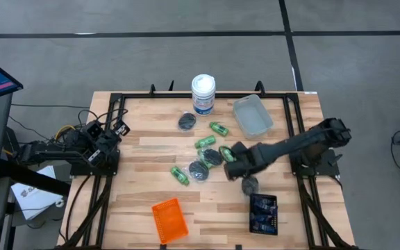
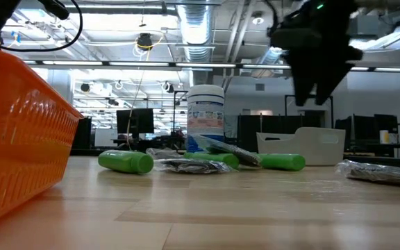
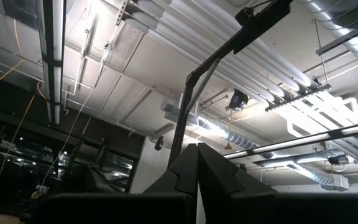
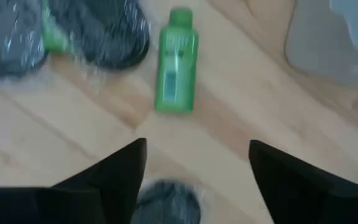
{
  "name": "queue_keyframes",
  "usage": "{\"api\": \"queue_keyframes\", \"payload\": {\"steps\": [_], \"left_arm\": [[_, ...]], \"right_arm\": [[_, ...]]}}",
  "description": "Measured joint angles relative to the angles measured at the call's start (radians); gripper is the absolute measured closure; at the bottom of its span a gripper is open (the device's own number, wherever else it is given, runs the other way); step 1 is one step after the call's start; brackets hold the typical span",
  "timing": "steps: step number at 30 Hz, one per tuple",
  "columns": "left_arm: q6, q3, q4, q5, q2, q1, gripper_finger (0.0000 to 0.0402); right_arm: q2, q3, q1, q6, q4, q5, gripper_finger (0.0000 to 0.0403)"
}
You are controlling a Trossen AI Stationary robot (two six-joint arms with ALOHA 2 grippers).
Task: Pick & Place Travel size toiletries
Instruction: Put the green shampoo into the gray basket
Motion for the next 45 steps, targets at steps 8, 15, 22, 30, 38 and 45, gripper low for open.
{"api": "queue_keyframes", "payload": {"steps": [8, 15, 22, 30, 38, 45], "left_arm": [[0.000, 0.000, 0.000, 0.000, 0.000, 0.000, 0.0401], [0.000, 0.000, 0.001, 0.000, 0.002, 0.000, 0.0401], [0.000, 0.000, 0.001, 0.001, 0.027, 0.000, 0.0401], [0.000, 0.000, 0.004, 0.000, 0.078, 0.000, 0.0401], [0.000, 0.000, 0.004, 0.000, 0.143, 0.000, 0.0401], [0.000, 0.000, 0.004, 0.000, 0.204, 0.000, 0.0401]], "right_arm": [[0.021, 0.001, -0.170, -0.219, 0.102, -0.038, 0.0113], [0.165, -0.002, -0.242, -0.397, 0.155, -0.146, 0.0113], [0.301, 0.003, -0.289, -0.527, 0.213, -0.271, 0.0113], [0.330, 0.003, -0.329, -0.590, 0.232, -0.360, 0.0145], [0.320, 0.003, -0.334, -0.592, 0.235, -0.360, 0.0274], [0.285, -0.003, -0.306, -0.624, 0.225, -0.339, 0.0289]]}}
